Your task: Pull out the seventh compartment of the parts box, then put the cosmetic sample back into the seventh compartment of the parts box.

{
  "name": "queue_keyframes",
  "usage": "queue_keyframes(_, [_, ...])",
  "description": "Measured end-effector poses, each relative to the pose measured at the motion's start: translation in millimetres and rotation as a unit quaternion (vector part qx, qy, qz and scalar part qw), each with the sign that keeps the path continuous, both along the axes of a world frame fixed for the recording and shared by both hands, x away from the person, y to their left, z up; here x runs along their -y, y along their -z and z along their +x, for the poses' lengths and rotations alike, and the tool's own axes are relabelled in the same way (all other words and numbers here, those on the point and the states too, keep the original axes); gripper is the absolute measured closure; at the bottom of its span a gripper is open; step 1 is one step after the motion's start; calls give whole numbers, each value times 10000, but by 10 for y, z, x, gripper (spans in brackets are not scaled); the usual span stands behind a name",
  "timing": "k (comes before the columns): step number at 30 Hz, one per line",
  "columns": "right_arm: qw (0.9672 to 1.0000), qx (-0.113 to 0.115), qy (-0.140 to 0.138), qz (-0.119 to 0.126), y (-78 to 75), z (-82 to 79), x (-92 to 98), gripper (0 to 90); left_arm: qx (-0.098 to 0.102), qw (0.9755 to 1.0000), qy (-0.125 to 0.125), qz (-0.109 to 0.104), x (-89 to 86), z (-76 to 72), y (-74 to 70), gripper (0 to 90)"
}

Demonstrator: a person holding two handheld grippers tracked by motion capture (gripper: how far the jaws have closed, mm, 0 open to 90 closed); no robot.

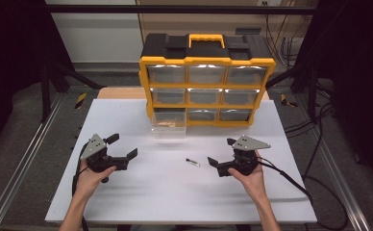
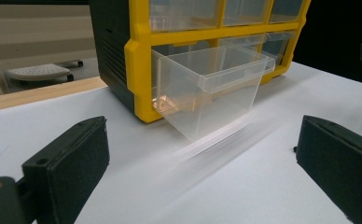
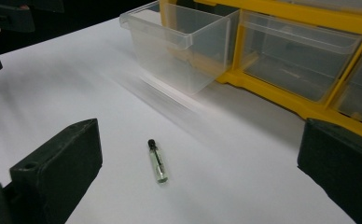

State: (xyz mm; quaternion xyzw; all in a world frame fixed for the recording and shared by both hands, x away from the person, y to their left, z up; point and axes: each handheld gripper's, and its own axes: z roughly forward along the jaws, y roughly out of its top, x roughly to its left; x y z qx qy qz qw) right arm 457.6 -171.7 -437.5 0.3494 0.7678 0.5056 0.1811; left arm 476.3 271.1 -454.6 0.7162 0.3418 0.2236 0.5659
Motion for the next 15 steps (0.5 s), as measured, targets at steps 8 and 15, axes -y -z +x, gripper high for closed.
queue_keyframes(8, [9998, -98, -136, -113, 17, 77, -167, 7, -9, 10000, 20, 29, 9, 0, 8, 24])
queue_keyframes(15, [9995, -159, -172, -216, 19, 142, -249, 10, -24, 10000, 30, 47, 6, 3, 16, 22])
